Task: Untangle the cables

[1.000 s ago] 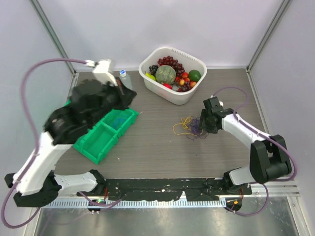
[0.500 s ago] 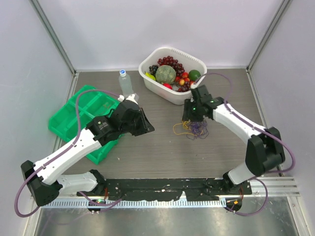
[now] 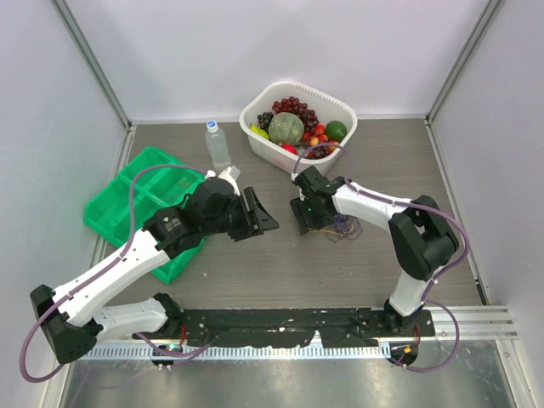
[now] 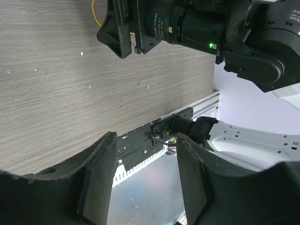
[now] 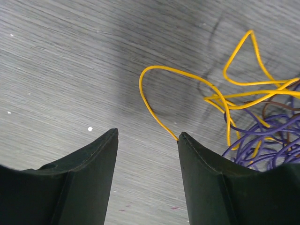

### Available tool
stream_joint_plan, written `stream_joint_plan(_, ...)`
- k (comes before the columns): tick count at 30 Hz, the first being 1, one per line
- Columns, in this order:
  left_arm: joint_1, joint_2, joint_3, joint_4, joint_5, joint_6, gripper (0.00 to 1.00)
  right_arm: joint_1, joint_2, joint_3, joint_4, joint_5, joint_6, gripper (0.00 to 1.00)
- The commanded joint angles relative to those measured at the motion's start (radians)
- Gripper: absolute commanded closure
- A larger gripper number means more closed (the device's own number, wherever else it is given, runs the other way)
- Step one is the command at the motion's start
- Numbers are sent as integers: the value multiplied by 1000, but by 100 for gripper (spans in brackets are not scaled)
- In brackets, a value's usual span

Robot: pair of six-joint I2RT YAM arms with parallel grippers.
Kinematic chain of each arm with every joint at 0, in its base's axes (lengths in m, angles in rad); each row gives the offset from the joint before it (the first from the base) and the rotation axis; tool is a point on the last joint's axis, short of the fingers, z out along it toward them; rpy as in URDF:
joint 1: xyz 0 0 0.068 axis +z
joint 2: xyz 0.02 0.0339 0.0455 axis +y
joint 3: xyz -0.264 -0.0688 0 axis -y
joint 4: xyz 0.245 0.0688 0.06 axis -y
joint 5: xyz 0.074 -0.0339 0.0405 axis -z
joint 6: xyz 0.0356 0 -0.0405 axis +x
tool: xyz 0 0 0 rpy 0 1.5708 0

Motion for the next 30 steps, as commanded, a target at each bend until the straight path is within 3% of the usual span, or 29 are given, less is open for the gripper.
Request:
stream_joint_plan(1,5,-15,-12,70,42,-4,43,9,-9,-5,14,86,-110,41)
stream_joint_plan(21,7,-30,-22,69,74,10,38,14,-3,-23,89,162,-136,39)
stream_joint_plan(30,7,-70,-28,41,72,2,37,46,-105,-177,129,-9,-78,44)
